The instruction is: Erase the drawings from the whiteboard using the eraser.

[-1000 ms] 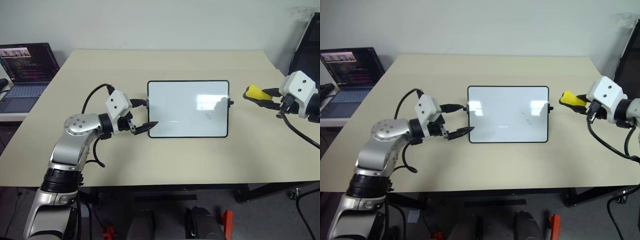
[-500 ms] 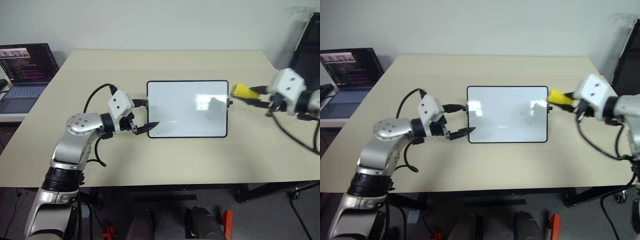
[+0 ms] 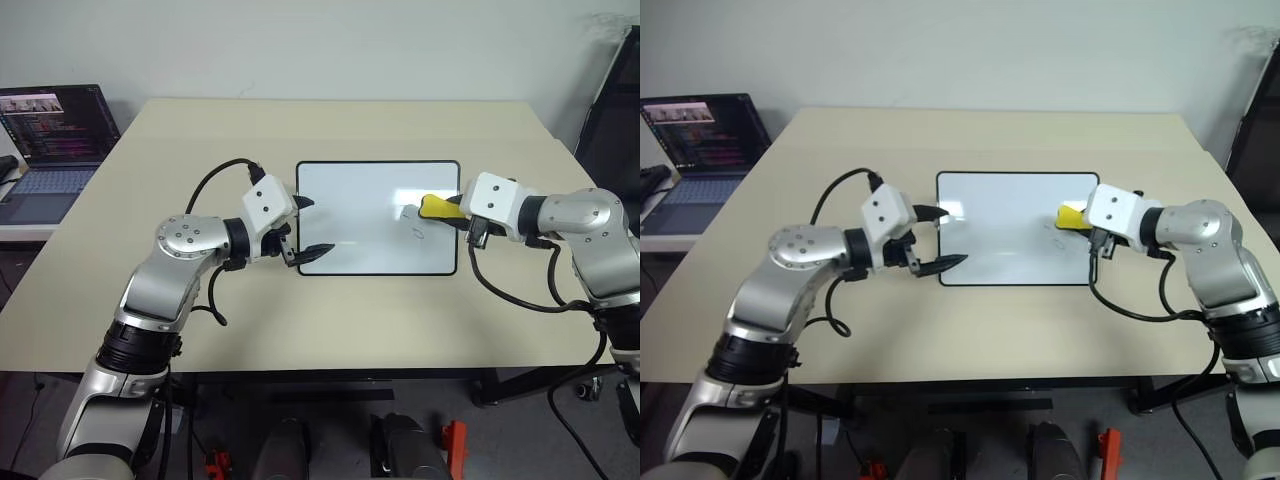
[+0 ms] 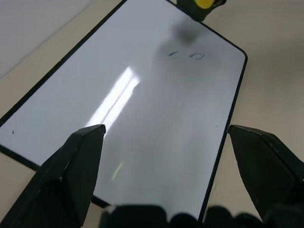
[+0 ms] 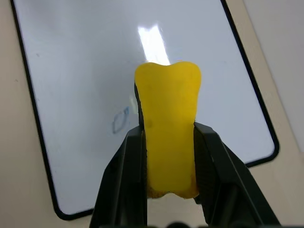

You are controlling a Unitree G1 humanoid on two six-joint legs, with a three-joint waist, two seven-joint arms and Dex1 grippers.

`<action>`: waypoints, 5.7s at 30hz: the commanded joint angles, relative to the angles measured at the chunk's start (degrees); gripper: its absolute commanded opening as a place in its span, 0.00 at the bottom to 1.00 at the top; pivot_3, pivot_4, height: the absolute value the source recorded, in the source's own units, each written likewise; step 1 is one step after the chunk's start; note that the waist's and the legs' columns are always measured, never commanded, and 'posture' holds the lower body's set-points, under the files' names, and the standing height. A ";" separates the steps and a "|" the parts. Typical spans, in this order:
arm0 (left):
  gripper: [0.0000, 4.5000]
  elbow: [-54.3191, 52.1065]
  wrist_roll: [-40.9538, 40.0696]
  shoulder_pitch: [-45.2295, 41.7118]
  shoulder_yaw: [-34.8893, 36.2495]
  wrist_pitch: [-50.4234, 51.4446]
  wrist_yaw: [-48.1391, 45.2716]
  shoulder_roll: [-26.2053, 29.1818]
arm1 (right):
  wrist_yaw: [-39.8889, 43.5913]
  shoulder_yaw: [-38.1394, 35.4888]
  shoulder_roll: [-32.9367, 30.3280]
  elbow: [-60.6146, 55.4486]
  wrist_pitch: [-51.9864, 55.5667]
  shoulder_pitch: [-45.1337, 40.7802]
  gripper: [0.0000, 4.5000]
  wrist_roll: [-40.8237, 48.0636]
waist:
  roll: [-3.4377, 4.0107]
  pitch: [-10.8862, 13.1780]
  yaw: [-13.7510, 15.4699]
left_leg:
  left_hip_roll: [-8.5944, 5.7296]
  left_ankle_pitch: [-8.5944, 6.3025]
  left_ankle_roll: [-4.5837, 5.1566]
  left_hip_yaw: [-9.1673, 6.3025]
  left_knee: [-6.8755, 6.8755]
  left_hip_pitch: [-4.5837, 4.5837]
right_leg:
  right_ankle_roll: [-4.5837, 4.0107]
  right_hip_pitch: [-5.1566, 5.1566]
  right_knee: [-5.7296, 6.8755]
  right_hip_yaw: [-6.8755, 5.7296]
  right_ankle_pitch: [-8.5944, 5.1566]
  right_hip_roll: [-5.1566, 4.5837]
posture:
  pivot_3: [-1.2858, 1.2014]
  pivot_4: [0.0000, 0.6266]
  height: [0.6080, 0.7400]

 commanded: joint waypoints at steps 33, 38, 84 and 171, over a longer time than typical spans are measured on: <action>1.00 -1.05 1.18 0.39 -0.34 -0.24 0.74 0.03 | 3.74 15.49 7.30 17.88 -5.79 -2.47 0.22 -19.51 | -0.45 -0.35 -0.75 | 0.02 0.03 -0.02 -0.03 0.07 0.83 | 0.08 0.80 0.15 0.00 -0.10 0.01 | 0.52 0.24 1.00; 1.00 -0.57 1.37 -0.37 -0.52 -0.40 0.71 -0.17 | 5.49 14.49 5.72 14.29 -4.54 0.75 0.22 -19.64 | -0.51 -0.39 -0.97 | 0.03 0.03 -0.03 -0.02 0.09 1.60 | -0.14 1.56 -0.05 0.03 -0.25 -0.05 | 0.52 0.24 1.00; 1.00 20.15 9.35 -10.14 -17.61 -10.61 3.90 -30.75 | -13.72 -22.71 -2.28 18.77 35.24 8.46 0.21 9.86 | 0.14 -0.21 0.11 | -0.13 -0.06 0.05 0.05 0.01 -0.24 | 0.26 0.10 -0.62 0.07 0.17 -0.09 | 0.52 0.24 1.00; 1.00 51.69 8.70 -2.01 19.43 -44.71 50.15 -24.43 | -44.99 -25.84 35.29 29.77 -20.95 11.84 1.00 15.01 | 0.21 -0.23 -0.31 | -0.08 -0.05 0.04 0.05 0.02 -0.08 | 0.29 0.19 -0.53 0.07 0.44 -0.05 | 0.52 0.24 1.00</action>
